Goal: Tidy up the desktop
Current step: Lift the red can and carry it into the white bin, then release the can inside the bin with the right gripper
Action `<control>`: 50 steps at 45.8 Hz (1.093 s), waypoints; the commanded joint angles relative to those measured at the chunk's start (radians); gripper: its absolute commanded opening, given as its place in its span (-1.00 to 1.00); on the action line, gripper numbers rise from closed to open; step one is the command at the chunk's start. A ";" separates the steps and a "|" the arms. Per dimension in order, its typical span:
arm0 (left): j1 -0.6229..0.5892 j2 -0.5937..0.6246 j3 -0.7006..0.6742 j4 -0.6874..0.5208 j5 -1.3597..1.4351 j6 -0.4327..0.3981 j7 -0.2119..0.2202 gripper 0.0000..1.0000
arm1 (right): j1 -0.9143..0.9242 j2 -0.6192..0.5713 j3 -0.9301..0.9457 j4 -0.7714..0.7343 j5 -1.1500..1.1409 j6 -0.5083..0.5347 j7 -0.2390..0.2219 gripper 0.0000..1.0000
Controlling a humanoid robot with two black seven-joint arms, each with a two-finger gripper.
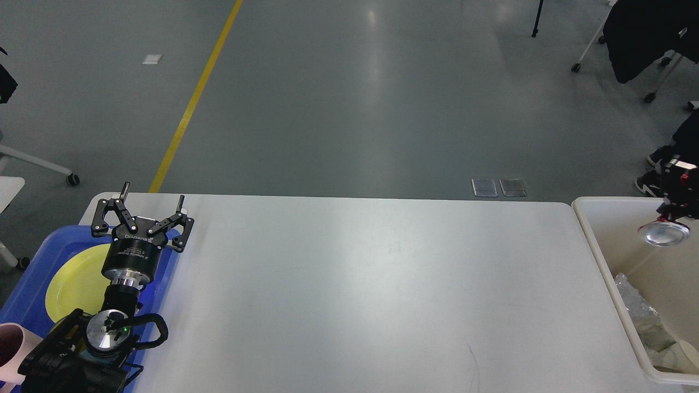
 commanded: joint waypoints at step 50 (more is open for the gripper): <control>0.000 0.000 0.000 0.000 0.000 0.000 0.000 0.93 | -1.223 0.278 0.443 -0.899 -0.080 -0.526 0.002 0.93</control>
